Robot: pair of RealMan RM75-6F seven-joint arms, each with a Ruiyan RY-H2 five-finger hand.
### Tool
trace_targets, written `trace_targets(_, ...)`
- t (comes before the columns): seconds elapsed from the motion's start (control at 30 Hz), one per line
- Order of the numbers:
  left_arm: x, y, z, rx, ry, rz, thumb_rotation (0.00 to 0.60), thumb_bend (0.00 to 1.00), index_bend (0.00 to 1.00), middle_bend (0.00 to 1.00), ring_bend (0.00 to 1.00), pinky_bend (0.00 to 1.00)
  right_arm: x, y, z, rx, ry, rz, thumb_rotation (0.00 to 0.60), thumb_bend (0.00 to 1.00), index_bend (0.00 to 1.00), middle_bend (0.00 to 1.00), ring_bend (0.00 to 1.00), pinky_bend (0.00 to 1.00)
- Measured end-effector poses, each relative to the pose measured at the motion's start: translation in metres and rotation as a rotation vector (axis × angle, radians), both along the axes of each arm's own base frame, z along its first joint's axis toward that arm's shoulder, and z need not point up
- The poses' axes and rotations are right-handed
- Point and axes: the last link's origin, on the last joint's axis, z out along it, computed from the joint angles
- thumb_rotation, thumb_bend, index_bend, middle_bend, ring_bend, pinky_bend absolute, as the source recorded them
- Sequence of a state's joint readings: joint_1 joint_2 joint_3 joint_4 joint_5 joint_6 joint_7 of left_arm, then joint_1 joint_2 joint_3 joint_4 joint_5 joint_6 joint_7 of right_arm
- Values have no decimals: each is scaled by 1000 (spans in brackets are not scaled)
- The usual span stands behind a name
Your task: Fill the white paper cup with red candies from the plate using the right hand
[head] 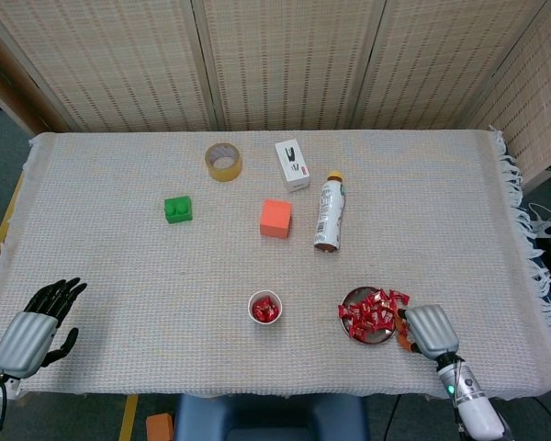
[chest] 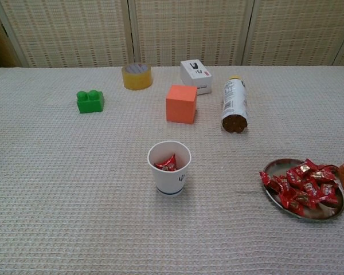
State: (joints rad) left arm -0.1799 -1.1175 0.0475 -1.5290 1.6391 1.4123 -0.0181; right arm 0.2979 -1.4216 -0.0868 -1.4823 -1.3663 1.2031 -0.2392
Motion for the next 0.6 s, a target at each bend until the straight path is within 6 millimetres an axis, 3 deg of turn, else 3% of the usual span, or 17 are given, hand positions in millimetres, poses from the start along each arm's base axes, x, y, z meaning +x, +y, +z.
trace_targets(0.23,0,0,-1,-1,2,1,600,496,0,6,36,111,4,0,9,-15,-4,10,600,213,618,923,866,1000)
trace_targets(0.6,0,1,-2,0,7,4,600,496,0,6,36,112,-9,0,3,13,19,-38,600,213,448,923,866,1000)
